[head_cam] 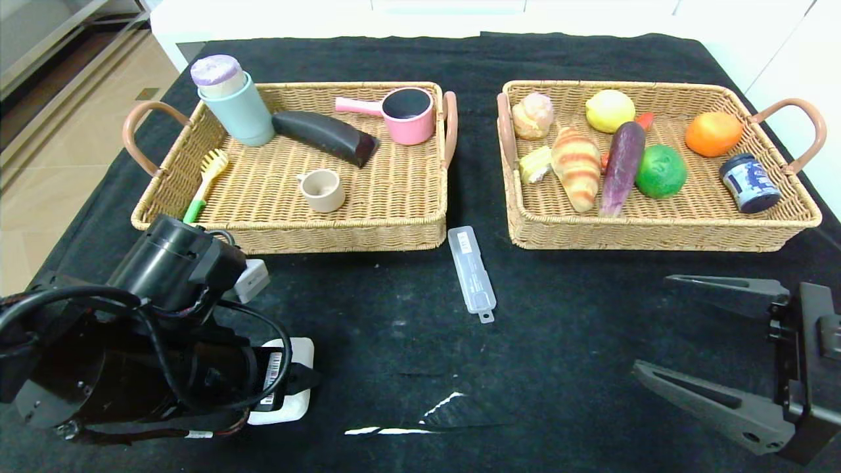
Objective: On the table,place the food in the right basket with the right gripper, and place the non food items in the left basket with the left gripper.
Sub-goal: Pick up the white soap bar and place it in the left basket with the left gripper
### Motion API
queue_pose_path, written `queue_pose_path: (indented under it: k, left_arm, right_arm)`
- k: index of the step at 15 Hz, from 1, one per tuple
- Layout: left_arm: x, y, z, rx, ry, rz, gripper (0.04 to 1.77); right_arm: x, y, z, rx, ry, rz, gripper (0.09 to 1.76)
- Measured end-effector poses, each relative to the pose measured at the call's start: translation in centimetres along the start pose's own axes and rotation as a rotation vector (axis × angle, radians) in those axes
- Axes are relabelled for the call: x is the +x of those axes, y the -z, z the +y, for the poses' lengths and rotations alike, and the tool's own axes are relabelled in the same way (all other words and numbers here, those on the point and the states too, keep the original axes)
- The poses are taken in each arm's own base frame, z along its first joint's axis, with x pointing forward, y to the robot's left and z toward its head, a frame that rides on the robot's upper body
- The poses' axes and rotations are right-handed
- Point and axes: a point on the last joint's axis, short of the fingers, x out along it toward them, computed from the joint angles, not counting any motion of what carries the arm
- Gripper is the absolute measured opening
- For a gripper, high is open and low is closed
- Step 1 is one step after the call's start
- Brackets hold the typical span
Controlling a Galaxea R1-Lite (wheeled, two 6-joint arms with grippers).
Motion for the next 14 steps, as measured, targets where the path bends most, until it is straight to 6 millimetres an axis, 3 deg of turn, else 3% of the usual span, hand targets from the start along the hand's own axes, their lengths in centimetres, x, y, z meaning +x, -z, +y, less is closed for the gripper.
queue_pose_path:
  k: [2, 3, 14]
  left_arm:
    - [0.13, 0.04, -0.01, 0.001, -0.001, 0.005, 1.14]
    - [0.14, 0.04, -0.02, 0.001, -0.001, 0.006, 1.07]
    - [0.4, 0.06, -0.07, 0.005, -0.002, 0.015, 1.02]
  right_arm:
    - [0.0, 0.0, -0.01, 0.0, 0.001, 0.0, 1.71]
    - [0.0, 0.01, -0.01, 0.0, 0.001, 0.001, 1.71]
    - [0.03, 0.06, -0.01, 0.001, 0.0, 0.003, 1.71]
